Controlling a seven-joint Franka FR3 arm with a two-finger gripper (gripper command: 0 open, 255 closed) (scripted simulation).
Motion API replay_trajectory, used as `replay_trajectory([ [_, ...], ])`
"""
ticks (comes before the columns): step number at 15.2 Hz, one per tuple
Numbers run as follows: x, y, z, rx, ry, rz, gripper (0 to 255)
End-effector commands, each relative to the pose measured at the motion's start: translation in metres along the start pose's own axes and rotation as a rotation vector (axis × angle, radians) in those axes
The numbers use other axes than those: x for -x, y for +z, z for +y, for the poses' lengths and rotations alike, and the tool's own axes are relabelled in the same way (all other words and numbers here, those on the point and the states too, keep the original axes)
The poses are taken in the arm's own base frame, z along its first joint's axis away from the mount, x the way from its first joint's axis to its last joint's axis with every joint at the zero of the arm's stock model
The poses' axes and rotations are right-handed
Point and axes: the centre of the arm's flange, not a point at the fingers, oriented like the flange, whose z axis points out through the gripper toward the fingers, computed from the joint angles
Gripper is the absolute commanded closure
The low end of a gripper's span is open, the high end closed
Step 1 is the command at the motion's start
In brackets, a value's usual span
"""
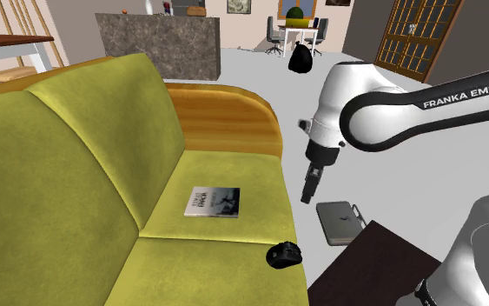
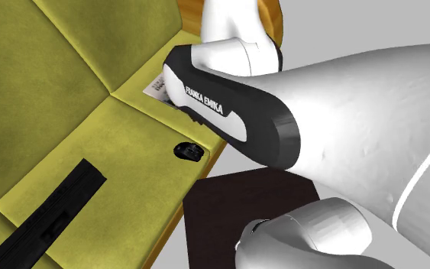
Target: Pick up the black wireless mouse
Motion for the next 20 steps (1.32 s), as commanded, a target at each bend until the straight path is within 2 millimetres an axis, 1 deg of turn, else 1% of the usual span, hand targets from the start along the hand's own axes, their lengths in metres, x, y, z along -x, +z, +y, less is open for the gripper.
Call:
replay_trajectory([
  [1, -0.005, 0.024, -0.009, -0.021, -0.073, -0.004, 0],
  [6, -0.010, 0.081, -0.036, -0.074, -0.251, -0.016, 0],
  [11, -0.010, 0.136, -0.066, -0.127, -0.428, -0.029, 0],
  [12, -0.010, 0.137, -0.066, -0.127, -0.430, -0.029, 0],
  [18, -0.008, 0.168, -0.064, -0.127, -0.430, -0.029, 0],
  [19, -0.008, 0.177, -0.063, -0.127, -0.430, -0.029, 0],
  [20, -0.008, 0.177, -0.063, -0.127, -0.430, -0.029, 0],
])
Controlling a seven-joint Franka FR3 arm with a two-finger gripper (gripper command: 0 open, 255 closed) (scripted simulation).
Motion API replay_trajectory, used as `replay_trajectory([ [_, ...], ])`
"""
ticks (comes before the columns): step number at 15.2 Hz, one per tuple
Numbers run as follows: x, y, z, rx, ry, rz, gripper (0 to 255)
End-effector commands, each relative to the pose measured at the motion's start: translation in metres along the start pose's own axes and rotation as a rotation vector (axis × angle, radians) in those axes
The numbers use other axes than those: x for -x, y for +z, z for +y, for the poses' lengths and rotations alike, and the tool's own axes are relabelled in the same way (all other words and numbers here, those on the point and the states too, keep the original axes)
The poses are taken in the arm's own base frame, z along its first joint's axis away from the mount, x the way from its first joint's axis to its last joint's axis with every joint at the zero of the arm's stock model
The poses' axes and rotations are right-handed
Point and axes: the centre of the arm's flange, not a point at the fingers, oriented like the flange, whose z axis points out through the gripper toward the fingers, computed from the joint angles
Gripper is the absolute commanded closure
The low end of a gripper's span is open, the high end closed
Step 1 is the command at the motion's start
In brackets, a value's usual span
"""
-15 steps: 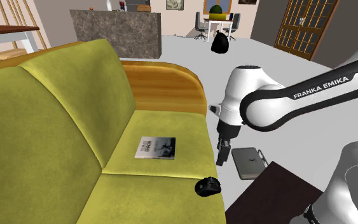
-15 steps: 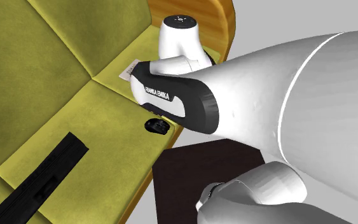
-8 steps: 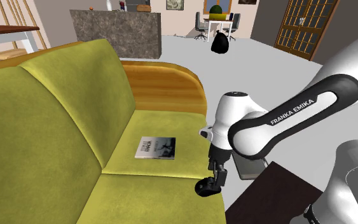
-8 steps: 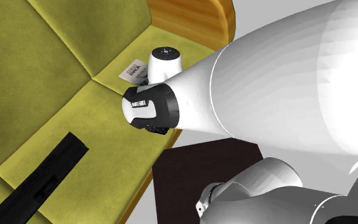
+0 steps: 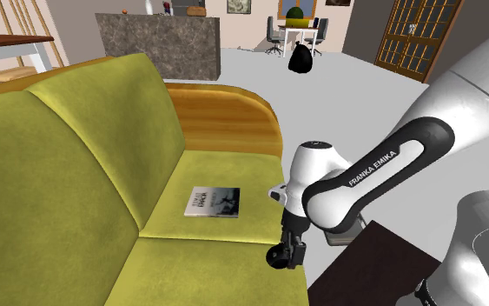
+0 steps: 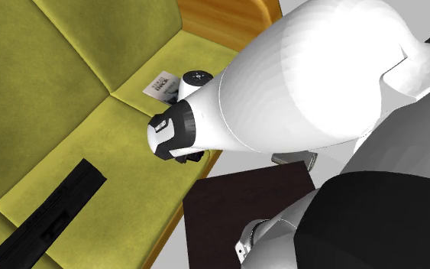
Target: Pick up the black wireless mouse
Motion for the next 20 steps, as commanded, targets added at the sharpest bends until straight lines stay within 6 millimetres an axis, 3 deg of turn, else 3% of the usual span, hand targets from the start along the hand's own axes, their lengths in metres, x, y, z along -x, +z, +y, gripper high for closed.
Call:
replay_trajectory([
  [1, 0.001, 0.003, 0.001, 0.001, 0.000, 0.000, 0],
  [2, 0.001, 0.003, 0.002, 0.001, 0.000, 0.000, 255],
  [11, 0.001, 0.003, 0.001, 0.001, 0.000, 0.000, 255],
  [20, -0.003, -0.043, -0.006, 0.001, 0.000, 0.000, 255],
])
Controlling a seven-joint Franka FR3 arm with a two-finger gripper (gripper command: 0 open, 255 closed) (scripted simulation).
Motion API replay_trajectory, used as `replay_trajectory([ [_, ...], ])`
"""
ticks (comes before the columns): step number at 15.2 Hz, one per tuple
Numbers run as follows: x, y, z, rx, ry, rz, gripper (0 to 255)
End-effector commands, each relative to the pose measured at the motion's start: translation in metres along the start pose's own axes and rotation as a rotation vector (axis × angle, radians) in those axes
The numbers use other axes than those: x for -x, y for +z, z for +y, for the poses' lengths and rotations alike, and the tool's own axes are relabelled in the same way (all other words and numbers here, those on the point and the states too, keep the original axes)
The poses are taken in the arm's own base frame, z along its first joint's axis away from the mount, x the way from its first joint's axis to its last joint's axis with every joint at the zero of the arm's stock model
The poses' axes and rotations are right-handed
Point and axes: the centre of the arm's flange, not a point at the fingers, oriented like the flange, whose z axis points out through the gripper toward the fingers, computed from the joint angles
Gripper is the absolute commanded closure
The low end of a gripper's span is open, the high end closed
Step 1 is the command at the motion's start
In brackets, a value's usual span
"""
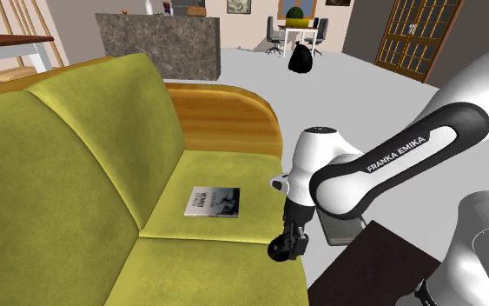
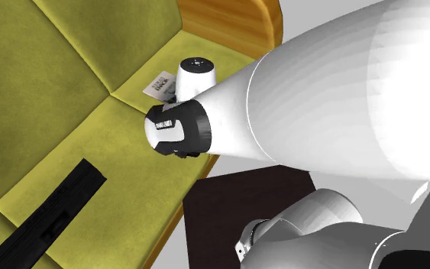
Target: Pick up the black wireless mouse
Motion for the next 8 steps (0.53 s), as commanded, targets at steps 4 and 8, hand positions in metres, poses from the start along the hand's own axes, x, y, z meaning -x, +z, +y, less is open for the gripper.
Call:
replay_trajectory([
  [4, -0.003, -0.027, -0.003, 0.000, 0.000, -0.001, 255],
  [8, -0.004, -0.038, -0.005, 0.000, 0.000, -0.001, 255],
])
